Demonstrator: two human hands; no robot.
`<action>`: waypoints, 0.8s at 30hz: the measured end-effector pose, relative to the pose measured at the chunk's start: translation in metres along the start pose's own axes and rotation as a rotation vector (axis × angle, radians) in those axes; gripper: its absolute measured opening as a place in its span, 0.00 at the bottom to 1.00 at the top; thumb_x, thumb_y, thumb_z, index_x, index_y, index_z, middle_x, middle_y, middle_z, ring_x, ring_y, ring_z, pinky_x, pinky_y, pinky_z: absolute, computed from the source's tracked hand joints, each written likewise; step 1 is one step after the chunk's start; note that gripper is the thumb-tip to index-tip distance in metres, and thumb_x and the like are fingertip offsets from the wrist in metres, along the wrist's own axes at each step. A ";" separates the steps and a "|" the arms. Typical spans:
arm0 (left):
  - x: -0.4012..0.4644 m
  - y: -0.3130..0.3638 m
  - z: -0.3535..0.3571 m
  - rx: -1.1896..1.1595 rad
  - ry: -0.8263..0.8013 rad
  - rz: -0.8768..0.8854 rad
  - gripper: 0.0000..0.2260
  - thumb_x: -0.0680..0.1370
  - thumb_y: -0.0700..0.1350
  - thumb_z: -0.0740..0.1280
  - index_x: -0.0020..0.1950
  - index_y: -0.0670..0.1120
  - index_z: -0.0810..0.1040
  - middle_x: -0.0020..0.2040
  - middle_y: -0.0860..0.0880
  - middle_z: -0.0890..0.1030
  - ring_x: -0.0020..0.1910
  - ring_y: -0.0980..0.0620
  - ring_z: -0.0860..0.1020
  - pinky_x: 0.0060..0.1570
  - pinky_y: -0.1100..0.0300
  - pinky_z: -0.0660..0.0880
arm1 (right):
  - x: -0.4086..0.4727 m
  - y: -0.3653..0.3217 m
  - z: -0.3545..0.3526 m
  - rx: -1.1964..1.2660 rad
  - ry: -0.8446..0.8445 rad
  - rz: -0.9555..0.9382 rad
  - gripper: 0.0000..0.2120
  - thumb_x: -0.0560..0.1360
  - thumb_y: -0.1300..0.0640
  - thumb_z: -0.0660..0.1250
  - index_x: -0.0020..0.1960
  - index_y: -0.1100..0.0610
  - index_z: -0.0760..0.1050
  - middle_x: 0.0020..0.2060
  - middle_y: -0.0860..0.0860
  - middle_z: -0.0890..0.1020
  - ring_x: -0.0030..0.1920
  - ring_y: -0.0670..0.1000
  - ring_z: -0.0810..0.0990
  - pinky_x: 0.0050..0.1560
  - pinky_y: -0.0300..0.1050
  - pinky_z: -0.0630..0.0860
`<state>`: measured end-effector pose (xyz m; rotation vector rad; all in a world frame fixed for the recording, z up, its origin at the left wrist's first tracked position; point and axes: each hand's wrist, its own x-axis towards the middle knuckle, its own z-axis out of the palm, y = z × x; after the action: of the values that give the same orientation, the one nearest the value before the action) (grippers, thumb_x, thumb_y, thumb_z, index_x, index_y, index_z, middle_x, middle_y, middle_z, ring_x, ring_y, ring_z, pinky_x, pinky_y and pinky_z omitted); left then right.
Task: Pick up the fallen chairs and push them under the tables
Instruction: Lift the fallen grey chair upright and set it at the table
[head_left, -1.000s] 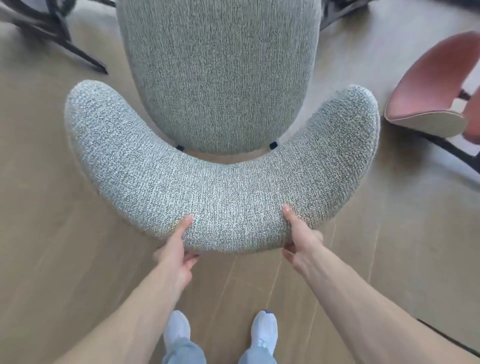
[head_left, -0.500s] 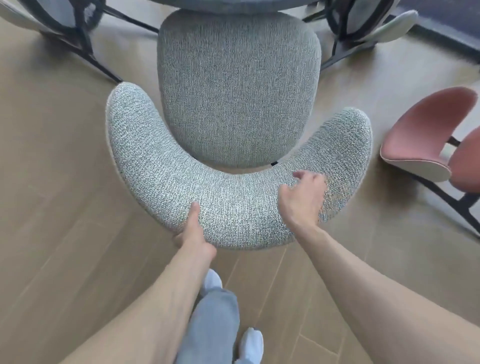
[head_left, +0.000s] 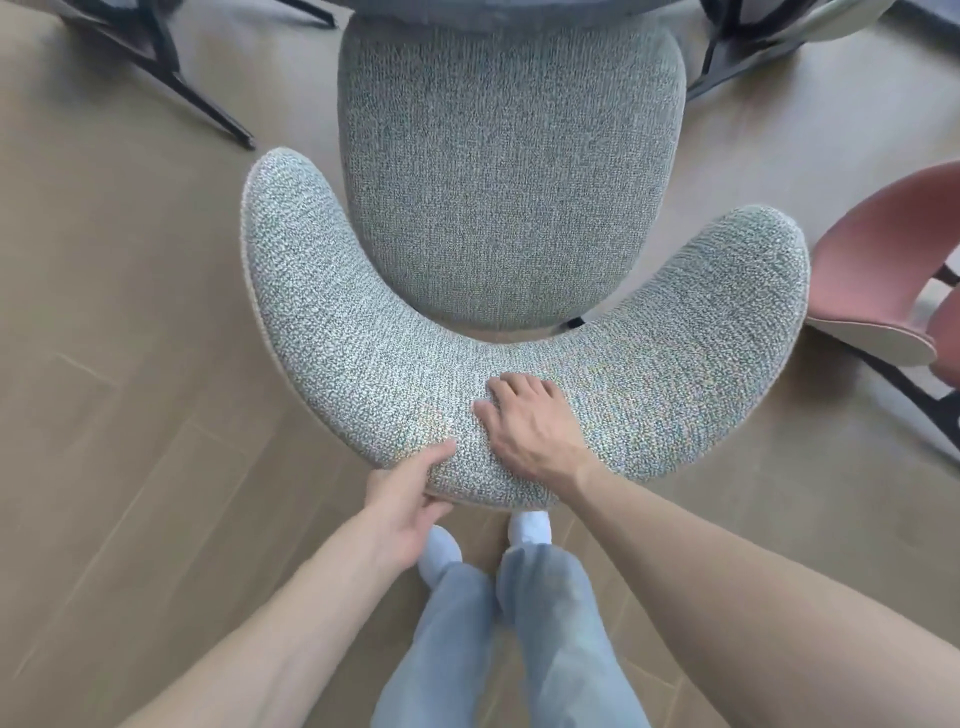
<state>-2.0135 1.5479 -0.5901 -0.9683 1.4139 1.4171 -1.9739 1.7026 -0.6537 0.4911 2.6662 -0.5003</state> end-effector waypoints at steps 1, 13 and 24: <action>-0.001 0.002 0.001 -0.002 0.013 0.026 0.23 0.73 0.37 0.75 0.67 0.36 0.73 0.58 0.39 0.83 0.56 0.41 0.82 0.62 0.43 0.76 | 0.009 0.003 -0.002 -0.001 -0.025 -0.002 0.28 0.82 0.42 0.43 0.68 0.57 0.71 0.66 0.55 0.75 0.65 0.53 0.73 0.71 0.56 0.64; 0.004 0.007 0.077 -0.539 -0.040 -0.020 0.25 0.71 0.43 0.77 0.66 0.44 0.76 0.58 0.40 0.84 0.57 0.40 0.83 0.61 0.38 0.76 | 0.153 0.024 -0.026 0.039 -0.365 0.160 0.38 0.79 0.33 0.39 0.78 0.56 0.60 0.77 0.58 0.63 0.76 0.59 0.62 0.74 0.65 0.51; 0.016 0.006 0.091 -0.664 0.052 0.055 0.24 0.67 0.39 0.79 0.61 0.47 0.77 0.54 0.47 0.86 0.55 0.45 0.84 0.60 0.42 0.78 | 0.229 0.046 -0.027 0.064 -0.616 0.242 0.40 0.74 0.26 0.40 0.80 0.46 0.50 0.80 0.50 0.53 0.80 0.55 0.50 0.75 0.61 0.43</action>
<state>-2.0183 1.6395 -0.5993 -1.3869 1.0125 1.9692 -2.1620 1.8139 -0.7403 0.5611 1.9804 -0.5566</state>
